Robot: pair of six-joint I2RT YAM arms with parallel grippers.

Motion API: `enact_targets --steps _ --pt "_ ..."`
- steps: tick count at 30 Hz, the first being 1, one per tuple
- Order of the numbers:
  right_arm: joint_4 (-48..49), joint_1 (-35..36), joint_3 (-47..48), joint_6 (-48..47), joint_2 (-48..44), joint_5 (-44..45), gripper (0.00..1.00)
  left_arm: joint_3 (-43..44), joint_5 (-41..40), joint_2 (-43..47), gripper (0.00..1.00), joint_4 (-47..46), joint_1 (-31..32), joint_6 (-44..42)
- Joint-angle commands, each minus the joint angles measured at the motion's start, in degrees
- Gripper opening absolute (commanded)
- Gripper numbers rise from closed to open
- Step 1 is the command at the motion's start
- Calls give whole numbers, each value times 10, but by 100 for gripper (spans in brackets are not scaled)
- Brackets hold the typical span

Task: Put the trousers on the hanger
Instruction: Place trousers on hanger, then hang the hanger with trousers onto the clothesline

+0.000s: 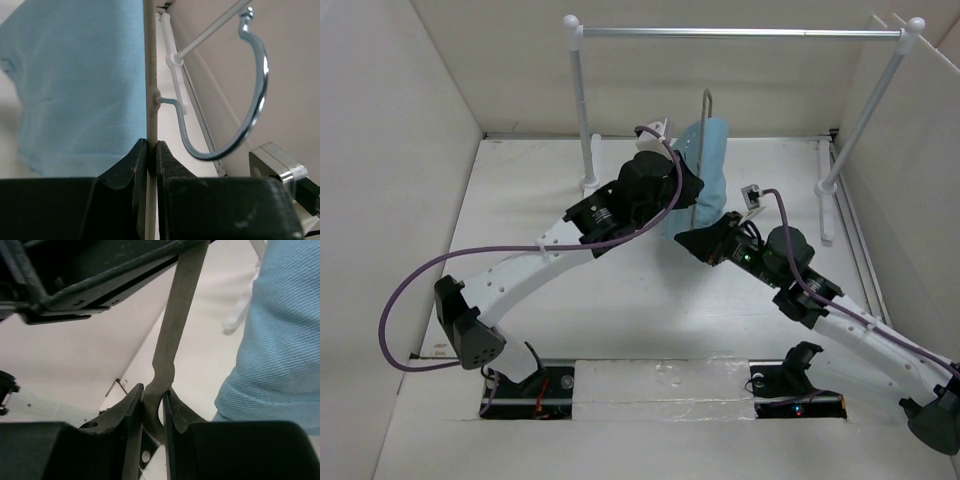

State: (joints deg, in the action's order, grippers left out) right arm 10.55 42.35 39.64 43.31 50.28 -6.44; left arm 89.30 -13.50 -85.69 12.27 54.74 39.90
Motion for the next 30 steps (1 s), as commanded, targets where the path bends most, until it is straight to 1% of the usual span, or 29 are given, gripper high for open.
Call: enact_targets --steps 1,3,5,7,8,9,11,13,15,16,17,18,19,21,22,25,26,30 --pt "42 -8 47 -9 -22 81 0 50 59 50 0 -66 18 -11" --pt "49 -8 58 -7 -29 103 0 75 70 38 0 -48 18 -20" --pt "47 -8 77 -8 -32 105 0 108 85 29 0 -36 12 -35" --pt "34 -27 95 -13 -27 90 0 124 93 27 1 -33 12 -44" --pt "19 -40 119 -23 -23 80 0 135 98 27 13 -35 12 -52" --pt "19 -46 120 -24 -23 80 0 135 100 27 13 -35 12 -52" --pt "27 -65 127 -19 -25 69 0 146 103 27 26 -34 12 -63" --pt "40 -102 127 -16 -23 36 0 161 108 27 28 -34 12 -71" --pt "53 -131 134 -14 -21 0 0 170 109 30 29 -31 12 -75" --pt "52 -155 138 -17 -19 -8 0 173 108 30 29 -30 12 -78" --pt "50 -179 155 -24 -12 -36 0 178 104 33 29 -26 12 -83" --pt "50 -179 155 -24 -12 -37 0 178 104 33 29 -26 12 -83" --pt "54 -206 160 -27 -10 -58 0 178 104 37 29 -25 12 -84" --pt "66 -233 170 -26 -1 -78 0 177 99 42 29 -22 12 -89" --pt "71 -262 175 -25 2 -101 0 174 97 49 28 -19 12 -89" --pt "89 -299 193 -19 14 -138 0 152 85 67 28 -15 12 -92" --pt "94 -320 198 -19 17 -145 0 135 75 72 28 -15 12 -92" --pt "129 -365 212 1 25 -173 0 82 76 103 28 -15 -8 -84"
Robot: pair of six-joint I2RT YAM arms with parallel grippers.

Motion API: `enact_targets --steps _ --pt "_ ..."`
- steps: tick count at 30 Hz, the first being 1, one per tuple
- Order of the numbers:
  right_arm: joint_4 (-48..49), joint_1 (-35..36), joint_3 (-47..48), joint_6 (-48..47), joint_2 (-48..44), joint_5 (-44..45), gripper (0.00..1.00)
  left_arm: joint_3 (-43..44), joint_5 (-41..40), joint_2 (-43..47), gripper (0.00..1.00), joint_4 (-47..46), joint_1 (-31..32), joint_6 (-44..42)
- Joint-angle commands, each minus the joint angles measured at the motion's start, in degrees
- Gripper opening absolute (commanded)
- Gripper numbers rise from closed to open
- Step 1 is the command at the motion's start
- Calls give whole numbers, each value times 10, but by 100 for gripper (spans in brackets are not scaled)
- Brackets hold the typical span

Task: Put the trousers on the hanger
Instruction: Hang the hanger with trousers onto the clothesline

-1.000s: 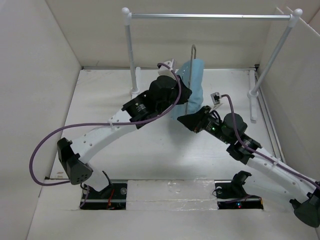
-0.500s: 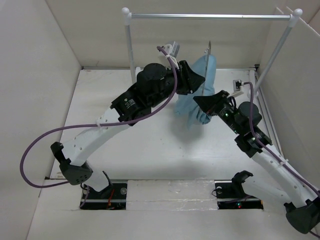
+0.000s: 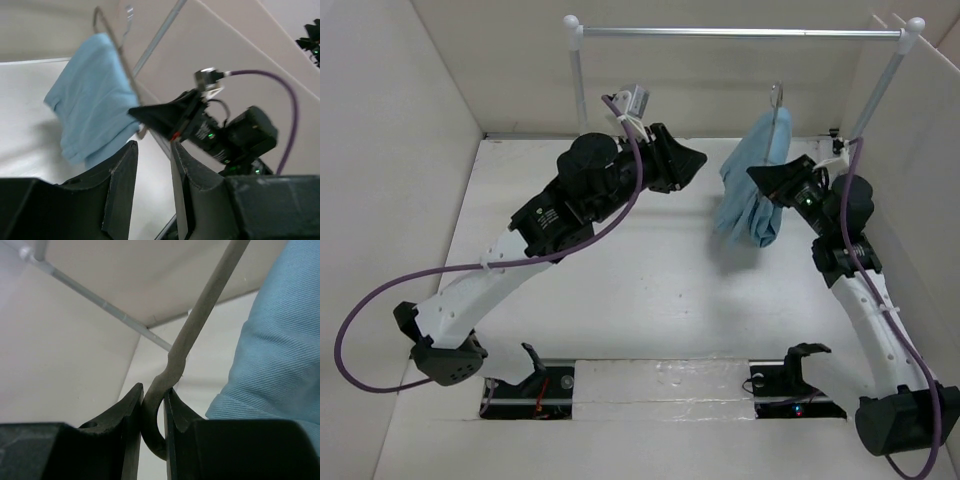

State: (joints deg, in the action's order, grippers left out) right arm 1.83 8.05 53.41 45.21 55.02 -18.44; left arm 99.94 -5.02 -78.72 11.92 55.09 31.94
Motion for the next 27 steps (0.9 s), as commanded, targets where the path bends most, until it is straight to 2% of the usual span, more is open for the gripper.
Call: enact_targets --steps 1,6,10,13,17,27 --pt "234 -31 79 -7 -20 -64 0 -35 -14 43 29 -8 -17 -7" --pt "247 -81 117 2 -4 -88 0 -100 -46 71 31 13 -17 -20" --pt "307 -134 148 34 36 -108 0 -147 -52 95 35 15 -17 -19" --pt "352 -146 175 54 79 -114 0 -177 -50 102 36 12 -17 -17" --pt "363 -163 225 59 137 -121 0 -213 -58 106 37 17 -17 -16" --pt "423 -233 222 102 204 -142 0 -248 -67 115 37 21 -17 -13"
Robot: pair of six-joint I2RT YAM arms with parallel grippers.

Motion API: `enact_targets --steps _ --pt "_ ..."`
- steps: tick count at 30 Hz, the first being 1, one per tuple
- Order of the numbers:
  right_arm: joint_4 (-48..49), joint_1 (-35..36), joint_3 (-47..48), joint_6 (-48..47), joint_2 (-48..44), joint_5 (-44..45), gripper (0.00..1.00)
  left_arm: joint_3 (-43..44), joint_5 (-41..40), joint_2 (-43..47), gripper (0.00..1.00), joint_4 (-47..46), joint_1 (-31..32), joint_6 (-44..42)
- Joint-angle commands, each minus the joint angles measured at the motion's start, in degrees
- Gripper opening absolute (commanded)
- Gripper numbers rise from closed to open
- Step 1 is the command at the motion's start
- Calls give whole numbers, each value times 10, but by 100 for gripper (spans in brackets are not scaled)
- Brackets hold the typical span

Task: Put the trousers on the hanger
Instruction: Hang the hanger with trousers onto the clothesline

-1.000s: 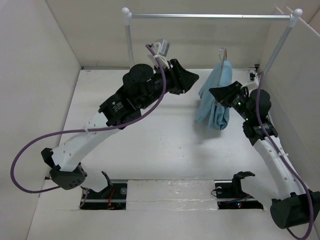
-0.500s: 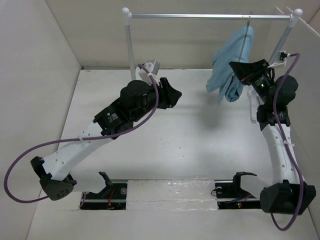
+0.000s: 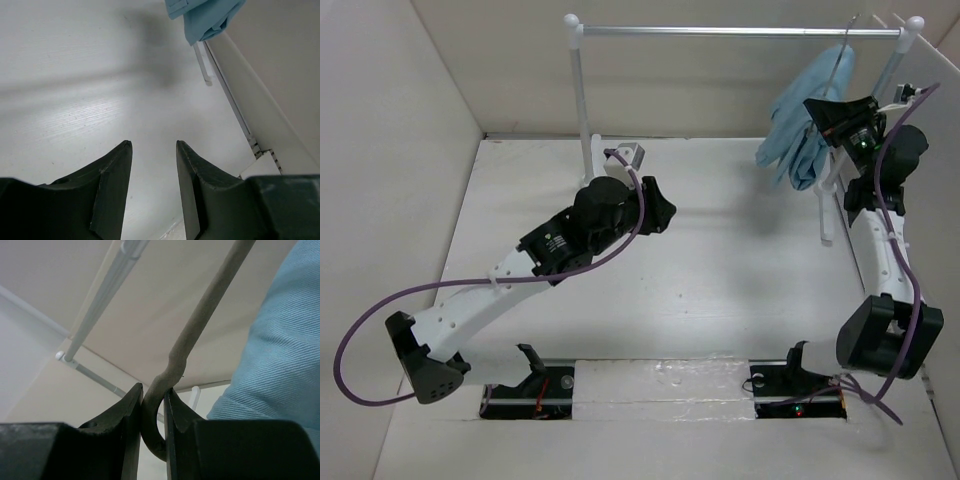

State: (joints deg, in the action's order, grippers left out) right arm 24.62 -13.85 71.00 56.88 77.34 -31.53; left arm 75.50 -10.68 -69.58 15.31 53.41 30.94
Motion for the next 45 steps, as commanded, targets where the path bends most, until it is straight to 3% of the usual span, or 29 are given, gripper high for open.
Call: enact_targets --steps 1,11,15,17,18,22,24,25,32,36,39,42,45 --pt "202 -22 44 -13 -6 -19 0 -5 -11 22 37 -12 -1 -2" --pt "187 -46 -38 -26 0 -46 0 -13 -1 4 42 -19 -12 1" --pt "107 -52 -30 -88 -11 -64 51 -7 14 -6 48 -24 -19 7" --pt "43 -58 -7 -137 -12 -83 65 5 3 -13 56 -19 -19 8" --pt "21 -65 2 -154 -9 -89 99 10 -2 -13 58 -17 -19 6" --pt "-12 -79 23 -203 -14 -111 100 50 -16 -24 74 -3 -25 -20" --pt "-26 -84 40 -222 -18 -114 100 80 -19 -28 75 7 -39 -26" --pt "-61 -89 51 -252 -25 -114 100 89 -21 -32 99 9 -39 -38" --pt "-200 -113 133 -401 -96 -79 100 191 -33 -37 99 57 -39 -83" --pt "-243 -113 123 -463 -173 -71 100 180 0 -6 99 62 -39 -89" --pt "-314 -77 85 -538 -242 -21 100 150 20 27 99 60 -39 -84" --pt "-417 -37 29 -668 -324 124 100 102 42 64 99 63 -39 -89" --pt "-450 -20 4 -692 -357 179 100 82 54 77 99 65 -39 -92"
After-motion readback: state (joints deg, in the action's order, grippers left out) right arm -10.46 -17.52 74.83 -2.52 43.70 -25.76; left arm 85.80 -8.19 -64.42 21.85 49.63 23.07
